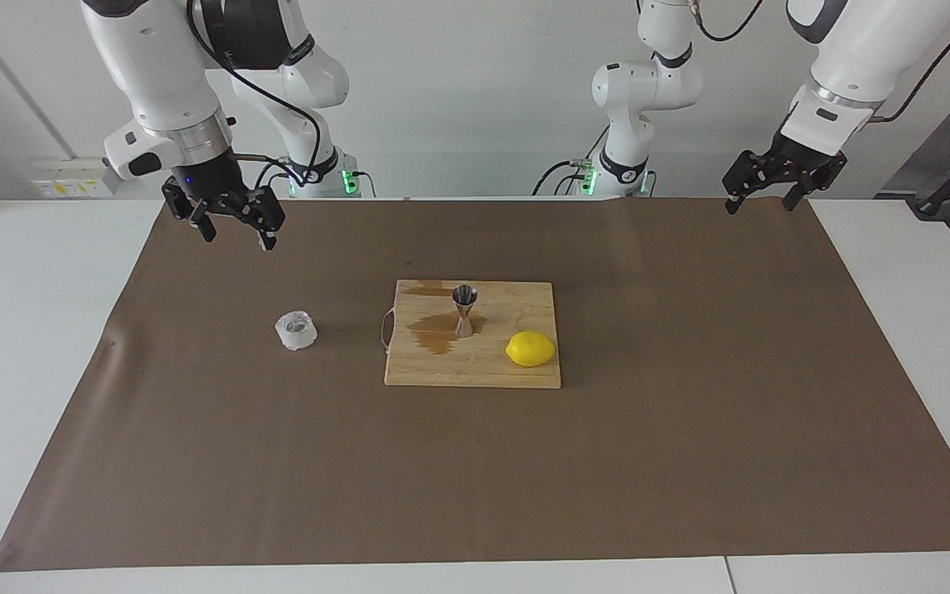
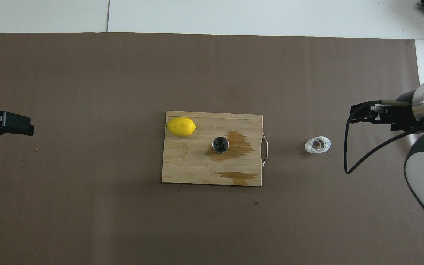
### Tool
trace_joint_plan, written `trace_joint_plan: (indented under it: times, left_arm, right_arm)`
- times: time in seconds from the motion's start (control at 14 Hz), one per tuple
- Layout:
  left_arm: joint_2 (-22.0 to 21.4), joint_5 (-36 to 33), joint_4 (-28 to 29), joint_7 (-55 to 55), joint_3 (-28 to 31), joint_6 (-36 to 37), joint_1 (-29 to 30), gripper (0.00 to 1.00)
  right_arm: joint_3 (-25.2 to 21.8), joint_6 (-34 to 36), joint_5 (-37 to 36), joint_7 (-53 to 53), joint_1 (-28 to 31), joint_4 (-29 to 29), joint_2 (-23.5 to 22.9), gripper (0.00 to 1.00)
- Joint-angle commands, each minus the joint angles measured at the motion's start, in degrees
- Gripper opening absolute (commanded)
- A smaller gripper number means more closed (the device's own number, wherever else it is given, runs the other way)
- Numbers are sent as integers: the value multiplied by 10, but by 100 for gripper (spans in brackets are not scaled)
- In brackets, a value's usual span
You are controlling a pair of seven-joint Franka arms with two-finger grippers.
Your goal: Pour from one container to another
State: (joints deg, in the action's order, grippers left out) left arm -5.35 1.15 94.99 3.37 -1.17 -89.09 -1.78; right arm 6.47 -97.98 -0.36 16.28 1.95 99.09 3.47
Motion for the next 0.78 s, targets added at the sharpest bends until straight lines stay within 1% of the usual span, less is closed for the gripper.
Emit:
trace_joint_plan:
  times: [0.0,0.5,0.71]
  left_arm:
    - [-9,5,6,1,-1,7,5,100]
    - [-9,5,6,0,-1,7,5,100]
    - [-9,5,6,1,-1,7,5,100]
  right_arm:
    - [6,19,-10,11,6,-7,0,100]
    - [5,31,-10,7,8,-15,0,100]
    - [-1,42,-10,5,6,-14,11,100]
